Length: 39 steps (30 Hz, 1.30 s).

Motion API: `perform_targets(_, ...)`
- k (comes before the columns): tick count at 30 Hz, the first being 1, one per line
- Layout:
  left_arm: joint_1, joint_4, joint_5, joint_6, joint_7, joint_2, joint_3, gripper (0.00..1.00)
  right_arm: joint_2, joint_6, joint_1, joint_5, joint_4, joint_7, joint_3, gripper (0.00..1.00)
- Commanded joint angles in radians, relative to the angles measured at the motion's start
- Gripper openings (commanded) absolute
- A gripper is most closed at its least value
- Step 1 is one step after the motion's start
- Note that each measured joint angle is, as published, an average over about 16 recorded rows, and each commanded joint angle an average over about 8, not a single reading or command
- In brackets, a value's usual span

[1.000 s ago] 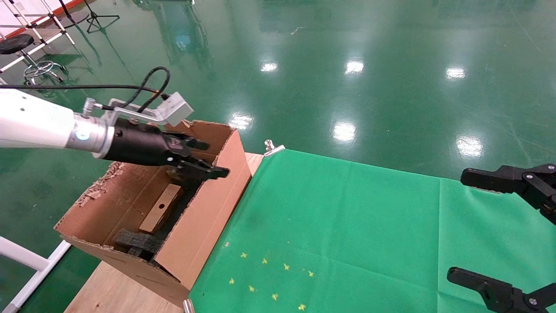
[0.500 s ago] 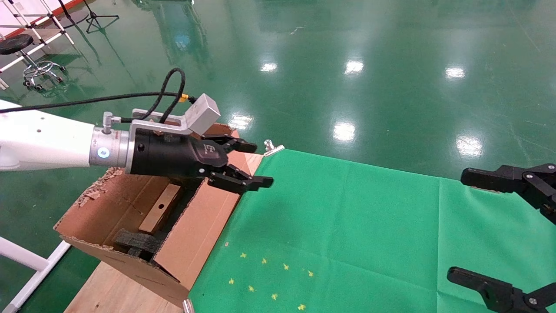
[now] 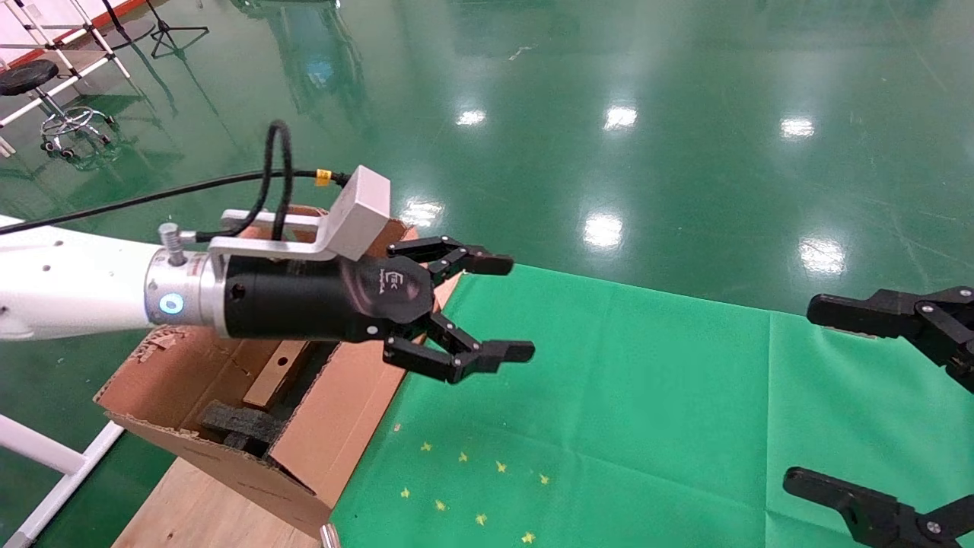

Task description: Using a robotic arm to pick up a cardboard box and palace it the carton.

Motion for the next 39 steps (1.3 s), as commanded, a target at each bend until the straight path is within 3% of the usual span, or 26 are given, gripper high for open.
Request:
perform_targets(1,0.029,-0.029,-0.023,0.01,0.01,-0.002,-0.031,1.0,0.0,0.0,0.0,0.0,0.0,0.0,0.0,1.0)
perform_targets(18,0.252,-0.254,-0.199,0.086,0.083,-0.018,-0.271,1.0,0.0,0.0,0.0,0.0,0.0,0.0,0.0,1.0)
perform_targets(39,0.249,-0.25,-0.197,0.085,0.082,-0.018,-0.267,1.0,0.0,0.0,0.0,0.0,0.0,0.0,0.0,1.0)
